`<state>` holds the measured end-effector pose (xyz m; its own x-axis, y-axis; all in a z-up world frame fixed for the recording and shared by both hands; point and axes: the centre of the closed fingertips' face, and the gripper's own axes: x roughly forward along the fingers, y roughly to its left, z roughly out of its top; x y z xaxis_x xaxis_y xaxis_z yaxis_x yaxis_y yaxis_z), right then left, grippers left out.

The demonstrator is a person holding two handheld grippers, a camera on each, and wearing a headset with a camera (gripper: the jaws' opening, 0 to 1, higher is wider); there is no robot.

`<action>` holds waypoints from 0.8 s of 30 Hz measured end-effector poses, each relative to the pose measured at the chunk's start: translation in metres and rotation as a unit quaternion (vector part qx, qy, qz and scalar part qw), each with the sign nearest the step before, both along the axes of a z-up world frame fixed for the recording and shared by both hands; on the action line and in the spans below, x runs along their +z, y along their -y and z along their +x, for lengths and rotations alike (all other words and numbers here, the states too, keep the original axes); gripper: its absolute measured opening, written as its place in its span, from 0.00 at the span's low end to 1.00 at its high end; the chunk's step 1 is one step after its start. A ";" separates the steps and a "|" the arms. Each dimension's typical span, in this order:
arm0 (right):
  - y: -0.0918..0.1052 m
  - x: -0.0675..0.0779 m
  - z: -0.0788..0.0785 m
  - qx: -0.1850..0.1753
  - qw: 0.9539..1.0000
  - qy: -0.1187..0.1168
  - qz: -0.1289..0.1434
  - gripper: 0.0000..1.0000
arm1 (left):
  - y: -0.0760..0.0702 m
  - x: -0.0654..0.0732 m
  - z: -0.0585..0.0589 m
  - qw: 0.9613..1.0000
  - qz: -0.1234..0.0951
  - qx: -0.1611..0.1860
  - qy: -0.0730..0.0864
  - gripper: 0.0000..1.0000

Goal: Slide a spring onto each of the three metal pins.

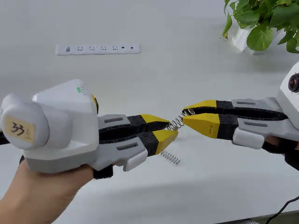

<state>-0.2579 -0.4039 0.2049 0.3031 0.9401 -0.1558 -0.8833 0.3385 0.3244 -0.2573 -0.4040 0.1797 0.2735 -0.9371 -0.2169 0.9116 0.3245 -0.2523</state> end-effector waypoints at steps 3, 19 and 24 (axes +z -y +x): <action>-0.001 0.001 -0.002 0.005 1.000 0.000 -0.001 0.06 | 0.002 -0.002 -0.002 1.000 0.003 -0.004 0.002 0.07; -0.009 0.004 -0.002 0.018 1.000 0.001 -0.014 0.06 | 0.006 -0.006 -0.009 0.999 0.022 -0.025 0.022 0.07; -0.011 0.006 -0.002 0.023 1.000 0.004 -0.021 0.06 | 0.005 -0.005 -0.009 0.999 0.024 -0.027 0.025 0.07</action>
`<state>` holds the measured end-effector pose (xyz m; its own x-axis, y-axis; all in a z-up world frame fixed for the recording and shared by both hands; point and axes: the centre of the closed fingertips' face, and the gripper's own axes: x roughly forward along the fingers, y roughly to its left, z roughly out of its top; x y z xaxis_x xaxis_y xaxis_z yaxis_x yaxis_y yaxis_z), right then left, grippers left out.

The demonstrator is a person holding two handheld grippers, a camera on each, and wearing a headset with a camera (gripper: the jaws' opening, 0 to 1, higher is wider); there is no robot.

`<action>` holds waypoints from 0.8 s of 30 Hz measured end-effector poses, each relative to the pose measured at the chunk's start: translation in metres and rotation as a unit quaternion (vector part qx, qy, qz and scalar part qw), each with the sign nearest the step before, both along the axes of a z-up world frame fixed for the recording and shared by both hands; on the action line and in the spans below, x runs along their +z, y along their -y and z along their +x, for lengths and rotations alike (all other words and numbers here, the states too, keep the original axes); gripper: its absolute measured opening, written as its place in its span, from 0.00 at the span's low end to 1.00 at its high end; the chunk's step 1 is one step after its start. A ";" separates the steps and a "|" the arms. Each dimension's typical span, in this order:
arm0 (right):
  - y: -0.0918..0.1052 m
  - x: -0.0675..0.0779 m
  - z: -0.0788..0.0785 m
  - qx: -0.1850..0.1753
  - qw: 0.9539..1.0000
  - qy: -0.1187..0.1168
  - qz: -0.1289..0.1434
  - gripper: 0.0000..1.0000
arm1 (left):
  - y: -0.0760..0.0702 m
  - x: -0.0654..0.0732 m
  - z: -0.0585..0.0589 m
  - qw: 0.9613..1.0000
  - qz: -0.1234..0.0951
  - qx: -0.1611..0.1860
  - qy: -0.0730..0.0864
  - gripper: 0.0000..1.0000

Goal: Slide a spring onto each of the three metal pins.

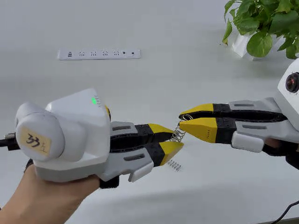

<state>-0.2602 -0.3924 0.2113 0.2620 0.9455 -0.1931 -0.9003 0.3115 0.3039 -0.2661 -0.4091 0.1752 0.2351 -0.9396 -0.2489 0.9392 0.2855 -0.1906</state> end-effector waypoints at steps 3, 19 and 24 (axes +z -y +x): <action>-0.001 0.002 0.000 0.004 1.000 0.003 -0.004 0.06 | 0.000 0.001 0.000 1.000 0.002 -0.002 0.004 0.07; -0.006 0.004 -0.003 0.040 0.999 0.004 -0.037 0.08 | -0.004 0.007 -0.002 1.000 -0.003 0.003 0.011 0.06; -0.008 0.003 -0.006 0.050 0.998 0.000 -0.046 0.11 | -0.005 0.007 -0.001 1.000 -0.008 0.006 0.010 0.06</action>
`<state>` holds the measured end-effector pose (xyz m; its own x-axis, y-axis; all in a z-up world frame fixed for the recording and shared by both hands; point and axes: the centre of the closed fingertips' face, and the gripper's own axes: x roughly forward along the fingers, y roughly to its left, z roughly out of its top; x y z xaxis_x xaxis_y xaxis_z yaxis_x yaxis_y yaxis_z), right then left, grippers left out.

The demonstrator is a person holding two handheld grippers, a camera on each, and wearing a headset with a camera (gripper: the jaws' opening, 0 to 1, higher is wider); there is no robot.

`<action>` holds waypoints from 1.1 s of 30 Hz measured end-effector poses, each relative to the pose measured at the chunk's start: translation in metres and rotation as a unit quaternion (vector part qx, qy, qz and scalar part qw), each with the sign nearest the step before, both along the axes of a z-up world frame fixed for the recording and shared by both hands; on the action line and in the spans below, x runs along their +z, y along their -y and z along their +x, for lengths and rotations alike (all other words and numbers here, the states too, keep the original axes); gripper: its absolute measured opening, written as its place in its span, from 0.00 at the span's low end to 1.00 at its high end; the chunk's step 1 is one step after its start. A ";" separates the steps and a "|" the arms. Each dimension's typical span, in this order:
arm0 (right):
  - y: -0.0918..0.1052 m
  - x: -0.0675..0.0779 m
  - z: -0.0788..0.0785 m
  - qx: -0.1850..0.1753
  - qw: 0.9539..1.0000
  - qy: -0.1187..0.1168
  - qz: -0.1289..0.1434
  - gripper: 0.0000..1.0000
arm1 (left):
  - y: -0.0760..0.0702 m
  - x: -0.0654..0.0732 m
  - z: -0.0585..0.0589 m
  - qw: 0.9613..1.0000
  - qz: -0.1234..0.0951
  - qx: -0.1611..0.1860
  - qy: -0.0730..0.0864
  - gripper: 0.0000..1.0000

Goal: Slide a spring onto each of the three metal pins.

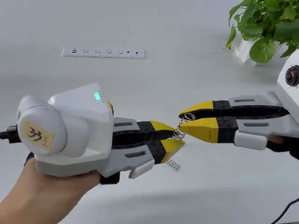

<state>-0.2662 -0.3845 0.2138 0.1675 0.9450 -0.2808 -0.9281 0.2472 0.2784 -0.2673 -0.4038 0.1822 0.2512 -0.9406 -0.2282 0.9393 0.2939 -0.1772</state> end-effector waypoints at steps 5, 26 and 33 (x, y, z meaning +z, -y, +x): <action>0.003 -0.002 -0.001 0.026 0.999 0.005 -0.032 0.18 | -0.001 -0.001 -0.001 1.000 0.000 -0.001 0.001 0.06; 0.006 -0.030 -0.022 0.321 0.882 0.098 -0.330 0.18 | 0.003 -0.016 -0.014 0.999 0.034 -0.023 0.016 0.06; 0.005 -0.036 -0.027 0.353 0.861 0.098 -0.352 0.14 | 0.001 -0.016 -0.013 0.999 0.031 -0.021 0.014 0.06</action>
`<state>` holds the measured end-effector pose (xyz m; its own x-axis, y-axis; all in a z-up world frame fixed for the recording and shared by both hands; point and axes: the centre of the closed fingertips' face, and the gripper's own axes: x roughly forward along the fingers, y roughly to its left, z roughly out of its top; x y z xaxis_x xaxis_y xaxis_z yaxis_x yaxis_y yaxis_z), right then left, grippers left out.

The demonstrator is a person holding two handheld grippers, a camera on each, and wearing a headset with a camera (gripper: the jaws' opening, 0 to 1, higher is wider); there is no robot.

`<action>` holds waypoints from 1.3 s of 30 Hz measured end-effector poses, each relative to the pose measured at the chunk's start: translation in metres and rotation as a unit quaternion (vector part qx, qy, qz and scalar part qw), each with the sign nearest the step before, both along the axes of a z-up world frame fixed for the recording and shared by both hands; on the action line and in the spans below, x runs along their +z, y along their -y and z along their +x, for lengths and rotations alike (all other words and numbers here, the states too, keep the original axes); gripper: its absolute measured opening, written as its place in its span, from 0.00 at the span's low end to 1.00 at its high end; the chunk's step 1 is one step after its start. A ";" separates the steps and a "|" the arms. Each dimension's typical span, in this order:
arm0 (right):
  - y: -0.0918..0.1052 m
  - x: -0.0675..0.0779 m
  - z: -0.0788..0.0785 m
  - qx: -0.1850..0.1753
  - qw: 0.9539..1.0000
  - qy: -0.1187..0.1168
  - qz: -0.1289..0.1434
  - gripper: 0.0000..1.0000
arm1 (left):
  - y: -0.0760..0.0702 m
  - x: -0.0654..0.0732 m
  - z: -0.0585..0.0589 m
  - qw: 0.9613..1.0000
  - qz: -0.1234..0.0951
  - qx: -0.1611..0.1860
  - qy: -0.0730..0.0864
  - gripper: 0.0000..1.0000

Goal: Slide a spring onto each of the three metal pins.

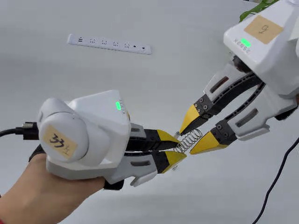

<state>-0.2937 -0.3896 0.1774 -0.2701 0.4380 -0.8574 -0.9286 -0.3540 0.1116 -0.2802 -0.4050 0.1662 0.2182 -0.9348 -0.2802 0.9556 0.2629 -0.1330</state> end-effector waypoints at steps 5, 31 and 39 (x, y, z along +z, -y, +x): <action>-0.001 -0.003 0.000 0.012 1.000 0.003 -0.008 0.11 | 0.000 0.001 0.000 1.000 -0.003 0.000 -0.001 0.06; 0.000 -0.006 0.011 0.036 0.999 0.016 -0.026 0.07 | -0.007 0.001 0.003 1.000 -0.019 0.011 -0.005 0.07; -0.006 -0.008 0.009 0.033 0.999 0.013 -0.029 0.07 | -0.010 -0.002 0.002 1.000 -0.022 0.013 -0.007 0.07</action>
<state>-0.2845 -0.3835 0.1691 -0.2738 0.3691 -0.8881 -0.9066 -0.4074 0.1102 -0.2779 -0.3950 0.1645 0.2391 -0.9404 -0.2419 0.9466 0.2813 -0.1578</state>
